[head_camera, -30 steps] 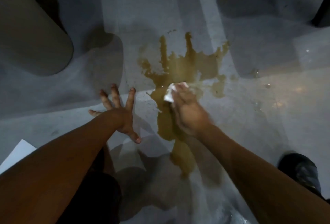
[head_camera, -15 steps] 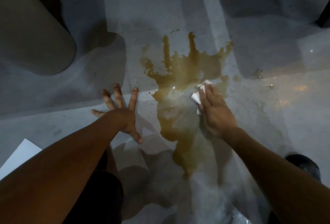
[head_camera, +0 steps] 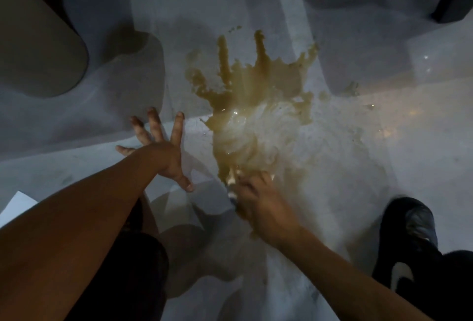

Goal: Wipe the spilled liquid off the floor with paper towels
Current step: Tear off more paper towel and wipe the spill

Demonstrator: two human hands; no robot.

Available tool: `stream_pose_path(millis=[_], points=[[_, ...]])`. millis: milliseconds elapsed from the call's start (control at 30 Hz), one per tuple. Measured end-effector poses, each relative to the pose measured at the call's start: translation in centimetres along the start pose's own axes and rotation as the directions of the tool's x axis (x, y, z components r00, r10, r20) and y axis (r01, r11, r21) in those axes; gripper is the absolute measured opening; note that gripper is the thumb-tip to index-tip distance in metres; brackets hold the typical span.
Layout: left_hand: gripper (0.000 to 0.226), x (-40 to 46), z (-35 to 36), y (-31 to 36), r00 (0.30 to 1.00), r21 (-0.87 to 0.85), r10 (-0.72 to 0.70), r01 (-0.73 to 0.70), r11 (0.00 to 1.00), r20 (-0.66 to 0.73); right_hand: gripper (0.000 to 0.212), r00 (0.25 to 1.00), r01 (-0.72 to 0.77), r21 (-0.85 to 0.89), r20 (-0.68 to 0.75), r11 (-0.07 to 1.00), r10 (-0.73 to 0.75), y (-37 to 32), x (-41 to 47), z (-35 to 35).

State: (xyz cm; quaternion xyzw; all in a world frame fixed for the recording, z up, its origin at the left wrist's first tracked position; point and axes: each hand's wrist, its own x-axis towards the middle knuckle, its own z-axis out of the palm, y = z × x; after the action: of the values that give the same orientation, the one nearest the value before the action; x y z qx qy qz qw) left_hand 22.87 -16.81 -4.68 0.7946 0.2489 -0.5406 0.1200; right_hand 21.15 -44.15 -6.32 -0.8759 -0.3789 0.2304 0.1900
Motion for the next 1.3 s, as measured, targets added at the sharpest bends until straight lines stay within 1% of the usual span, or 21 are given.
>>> stream_pose_path(millis=[67, 133, 167, 233, 267, 333, 433, 500, 600, 633, 667, 733, 767, 800, 867, 933, 967, 1033, 1067, 1167, 1300], points=[[0.181, -0.1, 0.1, 0.0, 1.0, 0.0, -0.002, 0.002, 1.0, -0.003, 0.044, 0.986, 0.152, -0.159, 0.097, 0.976, -0.138, 1.4, -1.2, 1.1], [0.181, -0.1, 0.0, 0.1, 1.0, 0.002, -0.001, 0.001, 1.0, -0.005, 0.03, 0.977, 0.212, -0.213, 0.054, 0.954, -0.206, 3.8, -0.7, 0.8], [0.181, -0.1, 0.0, 0.0, 1.0, 0.001, 0.0, 0.0, 1.0, -0.005, 0.025, 0.98, 0.184, -0.204, -0.032, 0.961, -0.194, 4.7, 0.2, 0.2], [0.18, 0.0, 0.0, 0.1, 1.0, -0.012, -0.005, 0.005, 1.0, -0.001, 0.021, 0.977, -0.013, -0.149, -0.213, 0.989, -0.019, 6.3, 2.8, -1.5], [0.18, 0.0, 0.0, 0.2, 1.0, -0.018, -0.007, 0.007, 1.0, 0.001, 0.021, 0.96, -0.127, -0.091, -0.26, 0.988, 0.1, 7.1, 4.4, -2.5], [0.18, 0.0, 0.0, 0.2, 1.0, -0.016, -0.005, 0.005, 1.0, 0.006, 0.019, 0.913, -0.256, -0.044, -0.341, 0.966, 0.227, 9.1, 7.4, -4.7], [0.181, -0.1, -0.1, 0.2, 1.0, -0.02, 0.005, -0.005, 1.0, 0.004, 0.024, 0.853, -0.272, 0.029, -0.456, 0.962, 0.254, 10.3, 9.9, -7.9], [0.18, -0.2, -0.1, 0.1, 1.0, -0.024, 0.021, -0.021, 0.999, 0.001, 0.026, 0.861, -0.25, 0.065, -0.442, 0.966, 0.252, 9.8, 10.2, -8.9], [0.18, -0.2, -0.2, 0.1, 1.0, -0.012, 0.015, -0.014, 1.0, 0.012, 0.03, 0.928, -0.137, 0.092, -0.336, 0.986, 0.16, 9.1, 8.8, -8.7], [0.18, -0.2, -0.2, 0.1, 1.0, -0.008, 0.003, -0.003, 1.0, 0.015, 0.033, 0.924, -0.174, 0.102, -0.327, 0.979, 0.198, 9.4, 8.0, -8.4], [0.18, -0.2, -0.2, 0.2, 1.0, -0.007, -0.007, 0.007, 1.0, 0.017, 0.036, 0.896, -0.244, 0.114, -0.352, 0.963, 0.269, 10.1, 7.4, -8.3], [0.18, -0.3, -0.3, 0.2, 1.0, -0.005, -0.01, 0.01, 1.0, 0.02, 0.035, 0.758, -0.456, 0.161, -0.445, 0.875, 0.477, 11.5, 6.2, -8.3], [0.18, -0.3, -0.2, 0.2, 1.0, -0.005, -0.008, 0.008, 1.0, 0.019, 0.034, 0.702, -0.511, 0.18, -0.476, 0.84, 0.529, 11.7, 5.9, -8.4], [0.18, -0.4, -0.3, 0.3, 1.0, -0.009, -0.007, 0.007, 1.0, 0.02, 0.033, 0.694, -0.518, 0.171, -0.489, 0.838, 0.529, 11.4, 5.8, -8.5], [0.18, -0.4, -0.3, 0.2, 1.0, -0.016, 0.001, -0.001, 1.0, 0.023, 0.03, 0.776, -0.447, 0.093, -0.453, 0.889, 0.438, 9.3, 6.0, -8.5], [0.18, -0.3, -0.3, 0.2, 1.0, -0.019, 0.007, -0.006, 1.0, 0.024, 0.031, 0.866, -0.4, -0.029, -0.339, 0.916, 0.368, 7.2, 6.8, -7.7], [0.18, -0.3, -0.2, 0.2, 1.0, -0.02, 0.005, -0.005, 1.0, 0.023, 0.034, 0.885, -0.416, -0.082, -0.265, 0.906, 0.382, 6.5, 7.5, -7.0], [0.181, -0.4, -0.3, 0.2, 1.0, -0.021, 0.007, -0.007, 1.0, 0.023, 0.036, 0.868, -0.491, -0.146, -0.168, 0.859, 0.468, 6.3, 8.9, -6.5], [0.181, -0.4, -0.3, 0.2, 1.0, -0.021, 0.01, -0.01, 1.0, 0.024, 0.037, 0.842, -0.536, -0.136, -0.167, 0.833, 0.514, 6.6, 9.5, -6.7], [0.18, -0.4, -0.4, 0.2, 0.999, -0.022, 0.012, -0.011, 1.0, 0.036, 0.042, 0.761, -0.633, -0.06, -0.227, 0.772, 0.607, 9.2, 10.7, -8.5], [0.18, -0.2, -0.2, 0.0, 0.999, -0.032, 0.023, -0.022, 0.999, 0.027, 0.024, 0.74, -0.618, 0.016, -0.327, 0.786, 0.588, 13.0, 11.9, -11.0]])
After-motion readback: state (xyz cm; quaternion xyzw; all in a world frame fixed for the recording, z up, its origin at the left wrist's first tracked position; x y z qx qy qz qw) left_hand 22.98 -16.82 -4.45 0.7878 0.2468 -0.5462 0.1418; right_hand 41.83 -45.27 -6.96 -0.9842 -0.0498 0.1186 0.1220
